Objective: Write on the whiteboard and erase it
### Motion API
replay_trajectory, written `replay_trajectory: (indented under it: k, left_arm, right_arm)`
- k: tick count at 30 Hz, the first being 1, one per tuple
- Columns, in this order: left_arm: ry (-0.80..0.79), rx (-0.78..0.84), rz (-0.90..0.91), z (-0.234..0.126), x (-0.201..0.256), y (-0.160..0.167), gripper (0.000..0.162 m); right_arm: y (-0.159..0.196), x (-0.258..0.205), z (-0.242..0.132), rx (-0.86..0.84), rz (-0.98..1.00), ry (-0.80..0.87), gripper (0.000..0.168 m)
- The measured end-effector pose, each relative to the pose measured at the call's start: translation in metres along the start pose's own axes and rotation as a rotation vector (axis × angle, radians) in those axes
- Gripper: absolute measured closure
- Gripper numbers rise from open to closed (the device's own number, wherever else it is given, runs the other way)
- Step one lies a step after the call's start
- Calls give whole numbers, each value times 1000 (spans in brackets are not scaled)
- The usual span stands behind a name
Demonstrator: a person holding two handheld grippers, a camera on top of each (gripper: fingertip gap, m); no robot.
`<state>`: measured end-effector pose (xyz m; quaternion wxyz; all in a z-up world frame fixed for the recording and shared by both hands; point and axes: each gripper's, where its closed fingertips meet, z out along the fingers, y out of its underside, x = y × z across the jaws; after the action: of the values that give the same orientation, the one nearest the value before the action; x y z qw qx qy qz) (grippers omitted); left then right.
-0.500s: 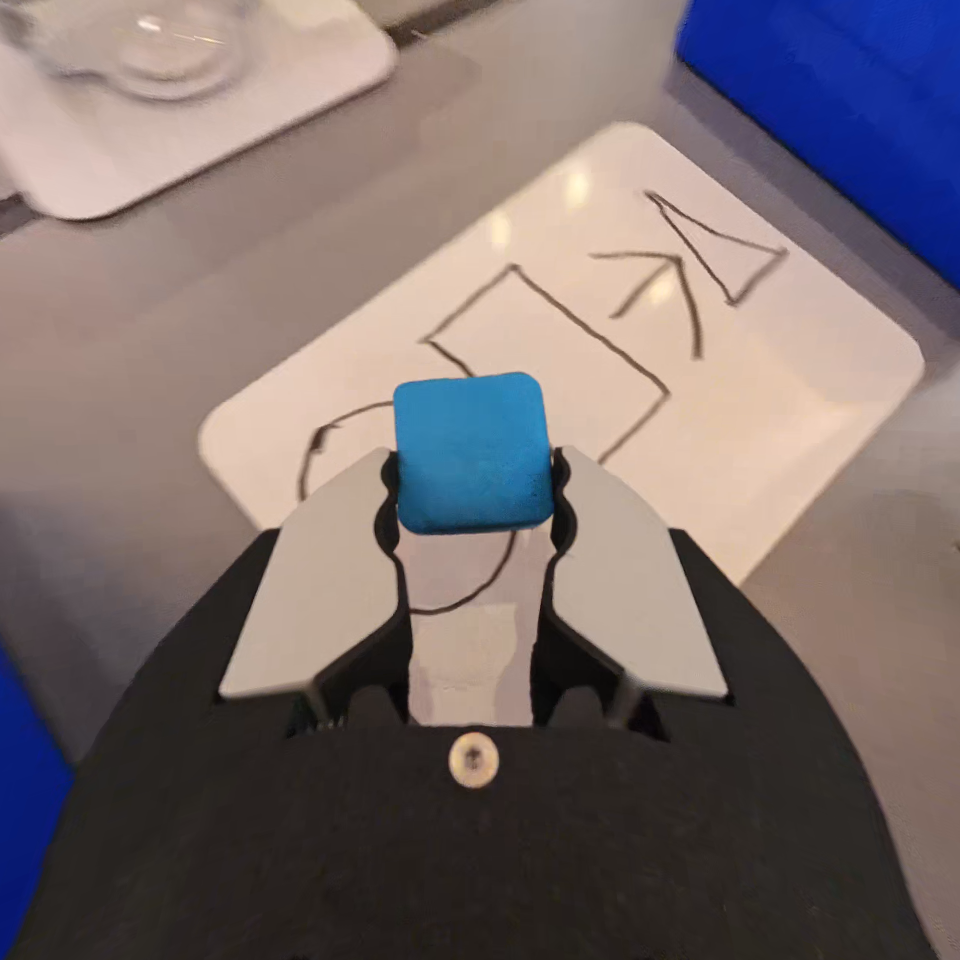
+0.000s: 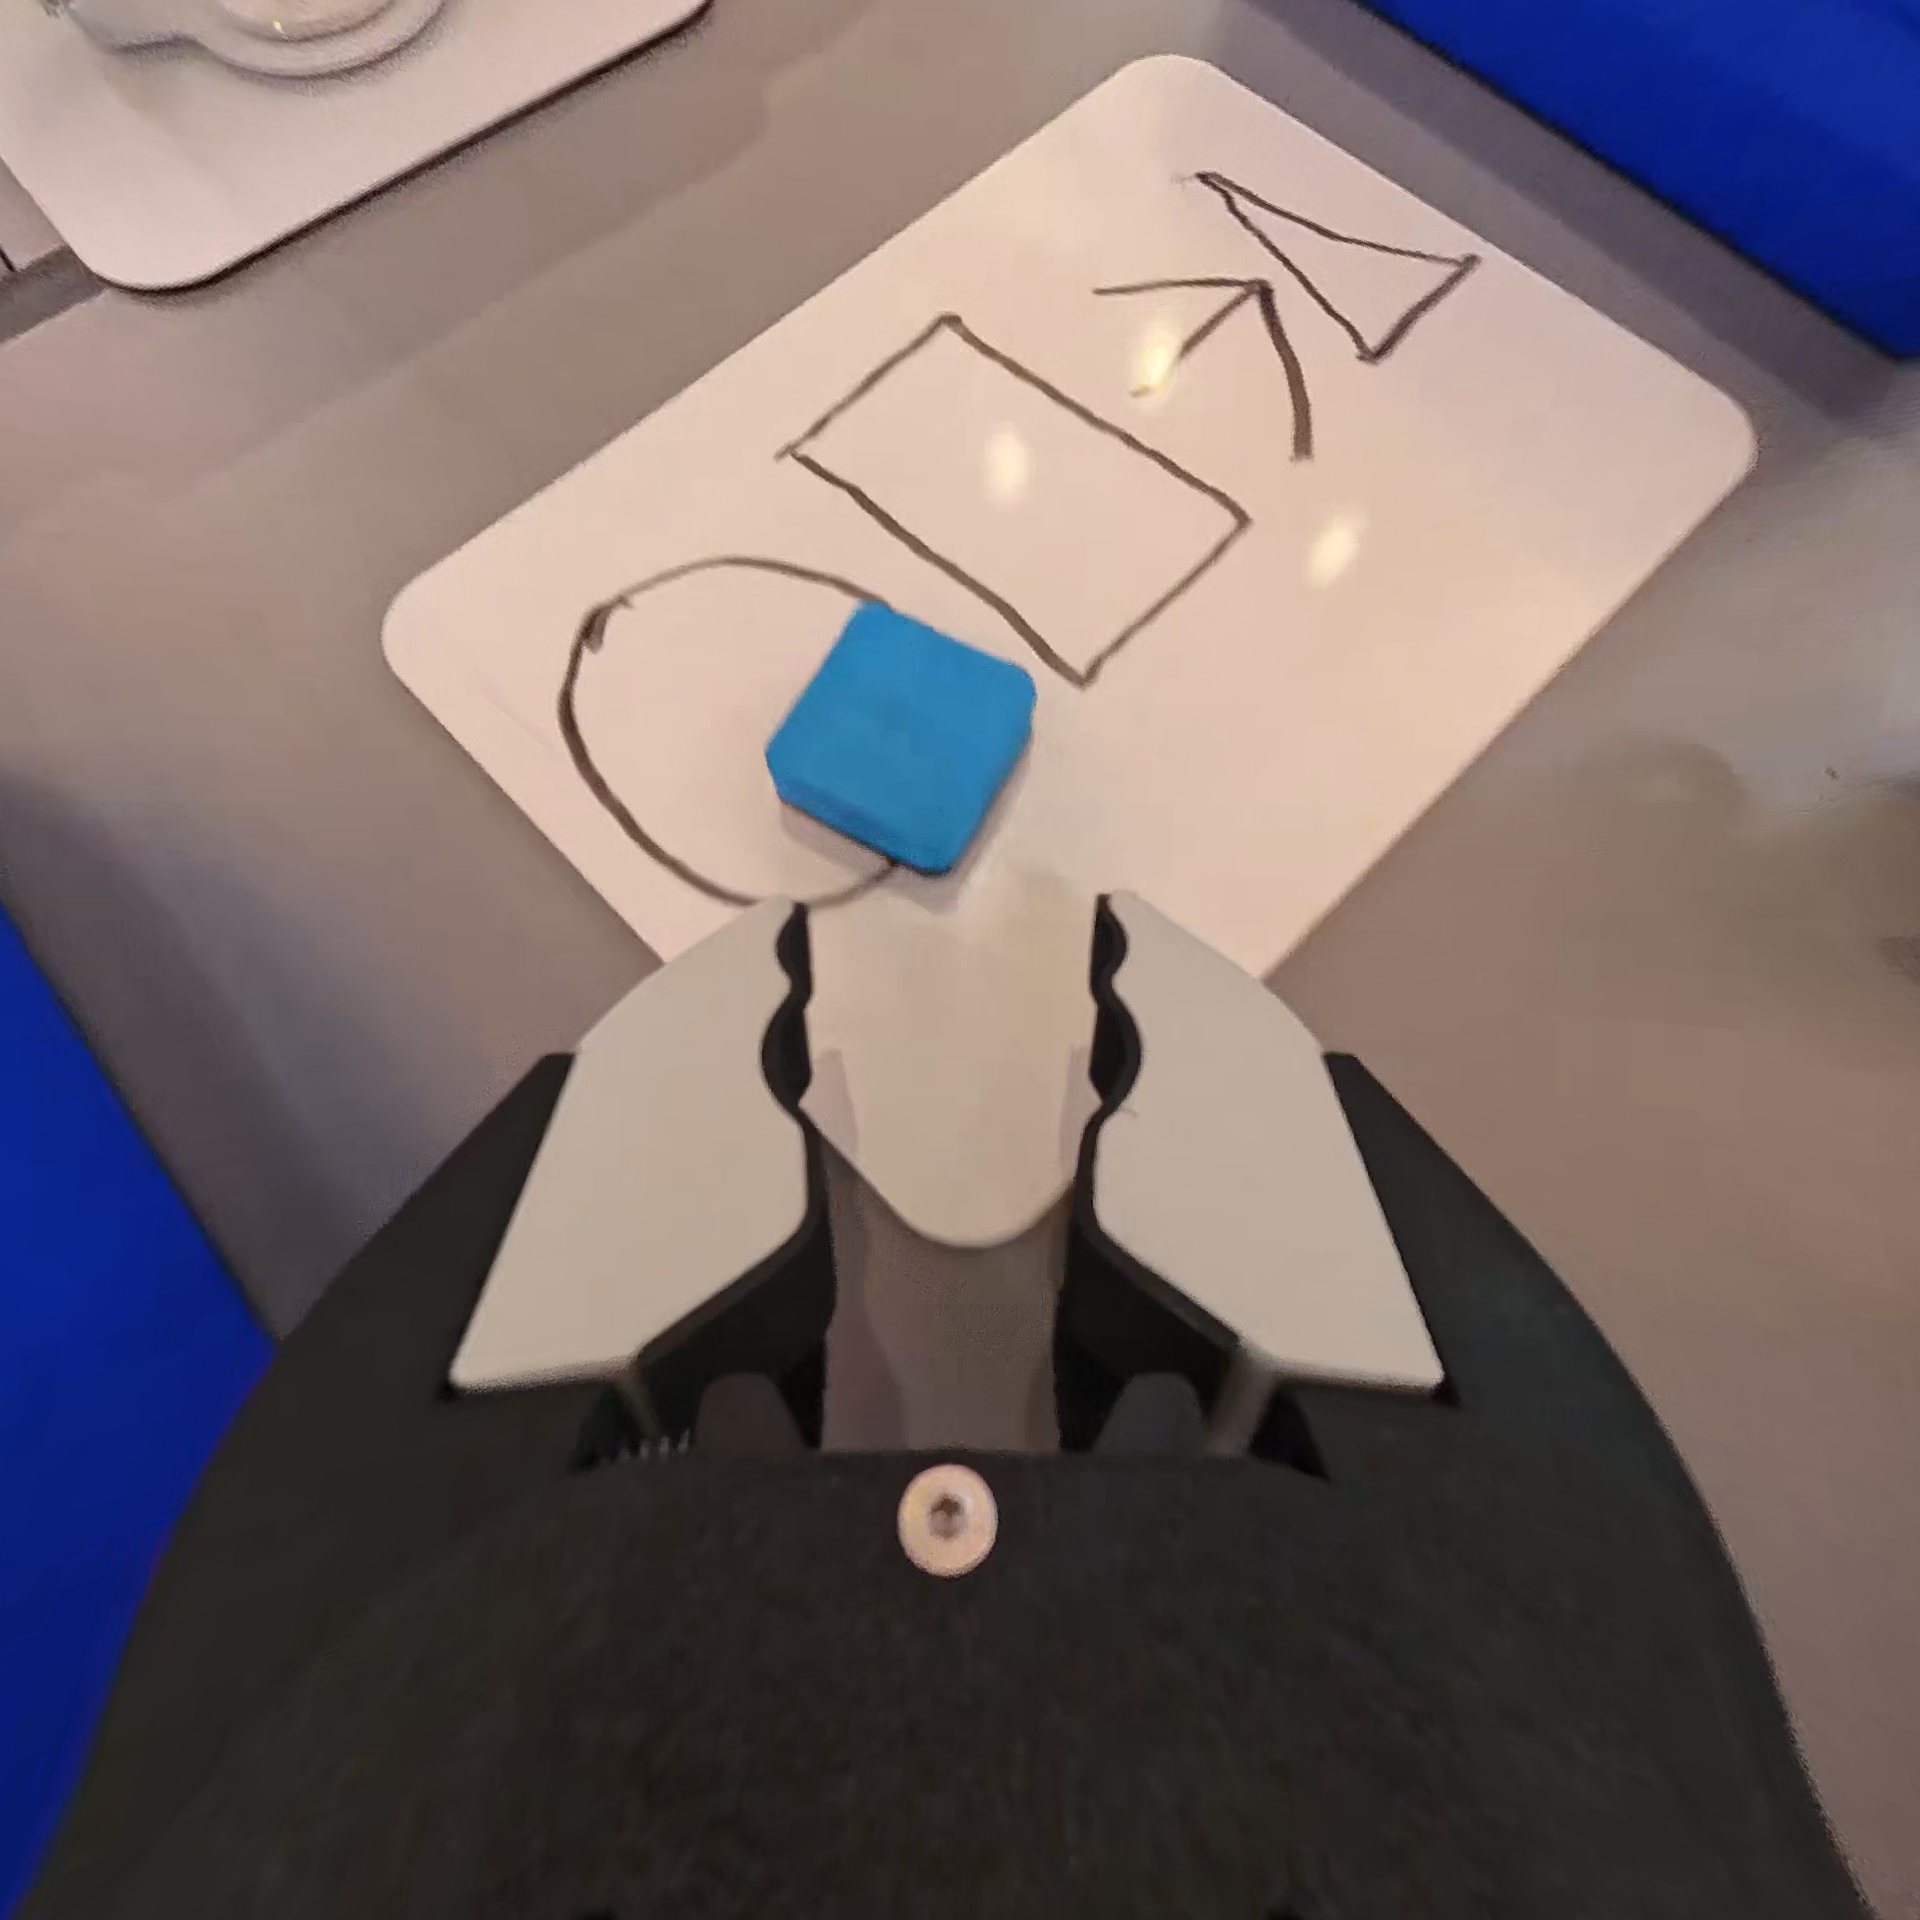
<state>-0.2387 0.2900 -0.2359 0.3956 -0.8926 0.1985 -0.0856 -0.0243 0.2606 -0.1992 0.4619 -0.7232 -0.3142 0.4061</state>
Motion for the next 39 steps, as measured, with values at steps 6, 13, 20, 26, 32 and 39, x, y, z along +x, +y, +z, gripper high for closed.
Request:
replay_trajectory:
  k: [6, 13, 20, 26, 32, 39]
  left_arm:
    - [24, -15, -11, -8, 3, 32, 141]
    - [86, -105, -77, 1, 7, 55, 145]
    - [74, -125, -74, 1, 6, 56, 162]
    - [49, -120, -72, -2, -1, 59, 162]
    - [56, -113, -90, -3, 0, 60, 162]
    - [71, -111, -97, -3, 3, 60, 162]
  right_arm:
    - [-14, -29, 38, -84, -82, -95, 129]
    - [-26, -36, 120, -323, -255, -100, 116]
    - [-11, -17, 195, -700, -579, -156, 106]
    - [3, -19, 222, -757, -608, -240, 108]
    - [9, -20, 232, -736, -572, -242, 138]
    - [2, -22, 232, -751, -546, -261, 125]
